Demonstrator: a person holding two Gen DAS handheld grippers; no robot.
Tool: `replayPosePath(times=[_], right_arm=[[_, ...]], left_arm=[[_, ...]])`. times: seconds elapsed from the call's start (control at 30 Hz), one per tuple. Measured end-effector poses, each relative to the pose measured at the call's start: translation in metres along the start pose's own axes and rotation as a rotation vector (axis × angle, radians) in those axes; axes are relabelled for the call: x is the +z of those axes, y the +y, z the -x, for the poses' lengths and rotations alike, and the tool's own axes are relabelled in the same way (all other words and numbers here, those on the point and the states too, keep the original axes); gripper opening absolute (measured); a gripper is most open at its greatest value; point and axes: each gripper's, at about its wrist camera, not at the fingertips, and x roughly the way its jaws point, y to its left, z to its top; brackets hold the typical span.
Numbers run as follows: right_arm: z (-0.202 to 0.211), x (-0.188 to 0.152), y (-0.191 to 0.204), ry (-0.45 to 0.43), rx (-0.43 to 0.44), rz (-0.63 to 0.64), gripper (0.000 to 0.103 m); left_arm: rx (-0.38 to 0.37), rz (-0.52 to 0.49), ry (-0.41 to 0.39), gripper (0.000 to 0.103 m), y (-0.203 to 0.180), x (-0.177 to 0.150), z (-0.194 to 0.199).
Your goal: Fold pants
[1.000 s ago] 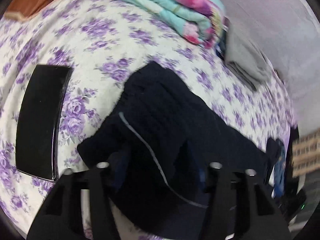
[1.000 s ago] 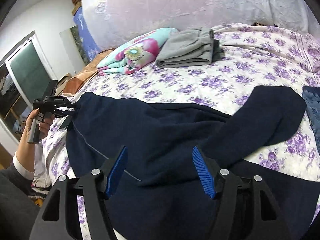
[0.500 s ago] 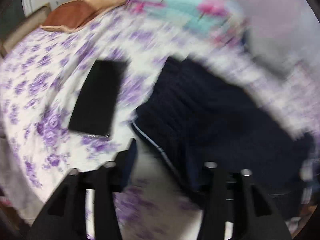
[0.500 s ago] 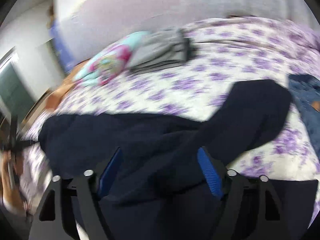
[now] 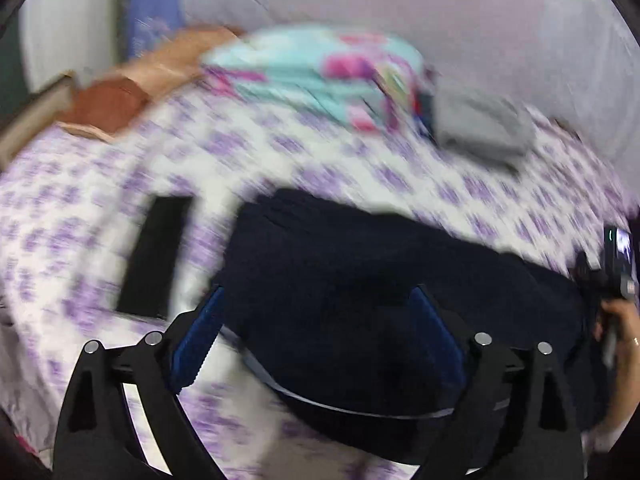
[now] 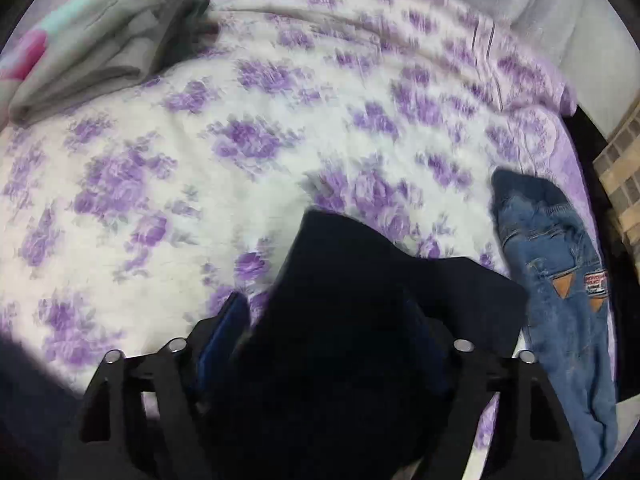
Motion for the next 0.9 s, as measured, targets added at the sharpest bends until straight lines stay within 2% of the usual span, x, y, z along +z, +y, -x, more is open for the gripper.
replayPosePath(times=[0.03, 0.1, 0.17, 0.23, 0.27, 0.3, 0.37, 0.4, 0.43, 0.47, 0.5, 0.53, 0.6, 0.67, 0.73, 0.77, 0.83, 0.9], right_arm=[[0.013, -0.003, -0.02, -0.013, 0.057, -0.06, 0.011], [0.051, -0.014, -0.057, -0.096, 0.195, -0.154, 0.012], [0.115, -0.047, -0.104, -0.225, 0.318, -0.231, 0.012], [0.166, -0.106, -0.143, -0.296, 0.428, -0.316, 0.012], [0.181, -0.135, -0.16, -0.308, 0.451, -0.364, 0.012], [0.189, -0.163, -0.174, -0.306, 0.471, -0.415, 0.012], [0.176, -0.217, -0.197, -0.207, 0.47, -0.525, 0.014], [0.163, -0.237, -0.203, -0.145, 0.451, -0.553, 0.022], [0.141, -0.259, -0.21, -0.044, 0.406, -0.592, 0.03], [0.132, -0.266, -0.213, -0.011, 0.403, -0.614, 0.035], [0.131, -0.271, -0.217, -0.026, 0.43, -0.635, 0.036], [0.138, -0.269, -0.217, -0.045, 0.411, -0.628, 0.037], [0.16, -0.255, -0.212, -0.114, 0.302, -0.565, 0.051], [0.186, -0.238, -0.208, -0.246, 0.214, -0.506, 0.055], [0.198, -0.223, -0.201, -0.328, 0.152, -0.462, 0.057], [0.199, -0.214, -0.193, -0.341, 0.193, -0.428, 0.058], [0.187, -0.194, -0.159, -0.293, 0.368, -0.296, 0.057], [0.18, -0.189, -0.13, -0.268, 0.387, -0.213, 0.057]], left_arm=[[-0.037, -0.018, 0.042, 0.089, -0.005, -0.003, -0.011], [-0.07, -0.05, 0.105, 0.089, -0.012, -0.008, -0.031], [-0.051, -0.072, 0.13, 0.089, -0.012, -0.011, -0.043], [-0.027, -0.083, 0.128, 0.089, -0.009, -0.011, -0.054], [-0.031, -0.083, 0.129, 0.089, -0.006, -0.011, -0.056], [-0.043, -0.084, 0.134, 0.089, -0.003, -0.009, -0.059], [-0.046, -0.099, 0.14, 0.089, -0.003, -0.008, -0.062], [-0.042, -0.119, 0.145, 0.089, -0.004, -0.007, -0.063], [-0.037, -0.133, 0.149, 0.089, -0.006, -0.007, -0.063], [-0.032, -0.14, 0.152, 0.089, -0.009, -0.008, -0.063], [-0.028, -0.148, 0.159, 0.089, -0.01, -0.007, -0.061], [-0.025, -0.148, 0.158, 0.089, -0.01, -0.007, -0.059], [-0.016, -0.127, 0.132, 0.089, -0.004, -0.009, -0.046], [0.003, -0.101, 0.085, 0.089, 0.002, -0.014, -0.032], [0.011, -0.08, 0.068, 0.089, 0.006, -0.018, -0.022], [0.006, -0.07, 0.074, 0.089, 0.007, -0.021, -0.019], [-0.008, -0.07, 0.102, 0.089, 0.006, -0.029, -0.016], [-0.026, -0.091, 0.124, 0.089, 0.0, -0.037, -0.011]])
